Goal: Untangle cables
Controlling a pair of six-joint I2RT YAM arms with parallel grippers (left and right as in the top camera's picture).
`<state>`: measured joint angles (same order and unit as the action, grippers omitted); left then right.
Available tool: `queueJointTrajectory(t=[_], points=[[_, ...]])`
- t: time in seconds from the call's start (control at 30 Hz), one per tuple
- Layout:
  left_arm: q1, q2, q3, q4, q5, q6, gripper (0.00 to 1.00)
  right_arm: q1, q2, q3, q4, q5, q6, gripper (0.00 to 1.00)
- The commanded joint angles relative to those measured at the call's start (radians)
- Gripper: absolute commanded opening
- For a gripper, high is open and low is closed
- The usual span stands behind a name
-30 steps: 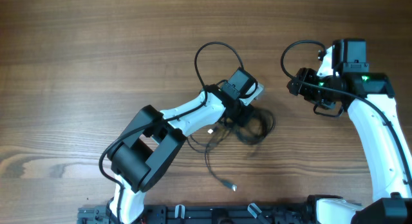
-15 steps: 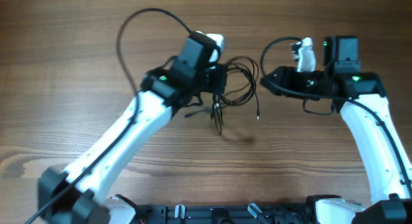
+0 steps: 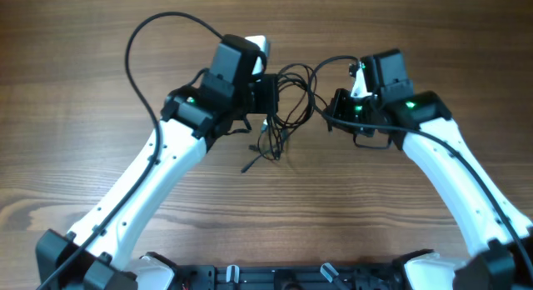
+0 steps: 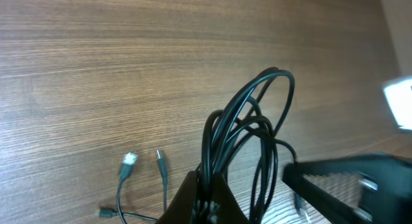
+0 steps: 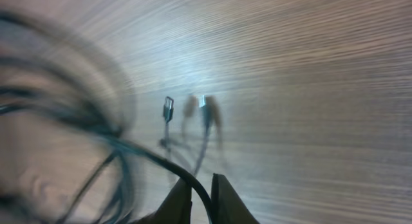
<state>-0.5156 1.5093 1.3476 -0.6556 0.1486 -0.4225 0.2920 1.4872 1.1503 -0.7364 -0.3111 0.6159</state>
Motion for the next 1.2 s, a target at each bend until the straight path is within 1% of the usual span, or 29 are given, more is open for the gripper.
queueJointTrajectory(t=[0.0, 0.03, 0.07, 0.1, 0.17, 0.2, 0.3, 0.37, 0.5, 0.57, 0.63, 0.73, 0.83, 0.9, 1.0, 1.1, 1.13, 1.17], points=[[0.017, -0.118, 0.007, -0.023, 0.026, -0.065, 0.04, 0.003, 0.079, -0.021, 0.047, 0.044, 0.027, 0.09], [0.017, -0.135, 0.007, -0.034, 0.026, -0.065, 0.04, 0.003, 0.080, -0.021, 0.065, 0.018, 0.008, 0.10], [0.017, -0.150, 0.007, -0.047, 0.026, -0.065, 0.04, 0.003, 0.079, -0.021, 0.113, -0.055, -0.047, 0.12], [0.017, -0.161, 0.007, -0.060, 0.026, -0.064, 0.04, 0.003, 0.075, -0.018, 0.149, -0.128, -0.095, 0.17], [0.022, -0.166, 0.007, -0.076, 0.025, -0.064, 0.04, -0.001, 0.066, -0.007, 0.192, -0.245, -0.130, 0.18], [0.030, -0.165, 0.007, -0.089, 0.025, -0.060, 0.04, -0.002, 0.057, 0.003, 0.206, -0.304, -0.145, 0.17], [0.067, -0.156, 0.007, -0.119, -0.006, -0.060, 0.04, -0.002, 0.002, 0.016, 0.210, -0.414, -0.174, 0.06], [0.092, -0.145, 0.007, -0.123, -0.016, -0.060, 0.04, -0.002, -0.064, 0.016, 0.201, -0.447, -0.198, 0.05], [0.115, -0.139, 0.007, -0.122, -0.016, -0.056, 0.04, 0.018, -0.215, 0.016, 0.194, -0.446, -0.187, 0.04], [0.114, -0.139, 0.007, -0.116, -0.011, -0.057, 0.04, 0.045, -0.254, 0.016, 0.206, -0.424, -0.148, 0.05], [0.114, -0.139, 0.007, -0.116, 0.011, -0.057, 0.04, 0.089, -0.261, 0.016, 0.213, -0.356, -0.116, 0.05], [0.114, -0.139, 0.007, -0.116, 0.084, -0.057, 0.04, 0.165, -0.225, 0.016, 0.225, -0.242, -0.065, 0.05], [0.115, -0.140, 0.007, -0.114, 0.132, -0.057, 0.04, 0.241, -0.156, 0.015, 0.238, -0.095, 0.029, 0.04], [0.126, -0.142, 0.007, -0.108, 0.212, -0.057, 0.04, 0.282, -0.079, 0.015, 0.333, -0.079, 0.066, 0.05], [0.161, -0.142, 0.007, -0.104, 0.353, -0.057, 0.04, 0.302, 0.009, 0.015, 0.426, -0.078, 0.147, 0.05], [0.216, -0.142, 0.007, -0.101, 0.496, -0.057, 0.04, 0.303, 0.073, 0.015, 0.491, -0.076, 0.194, 0.05], [0.235, -0.142, 0.007, -0.098, 0.541, -0.057, 0.04, 0.303, 0.088, 0.015, 0.497, -0.058, 0.216, 0.08], [0.254, -0.143, 0.007, -0.097, 0.578, -0.056, 0.04, 0.303, 0.093, 0.015, 0.497, -0.042, 0.222, 0.19]])
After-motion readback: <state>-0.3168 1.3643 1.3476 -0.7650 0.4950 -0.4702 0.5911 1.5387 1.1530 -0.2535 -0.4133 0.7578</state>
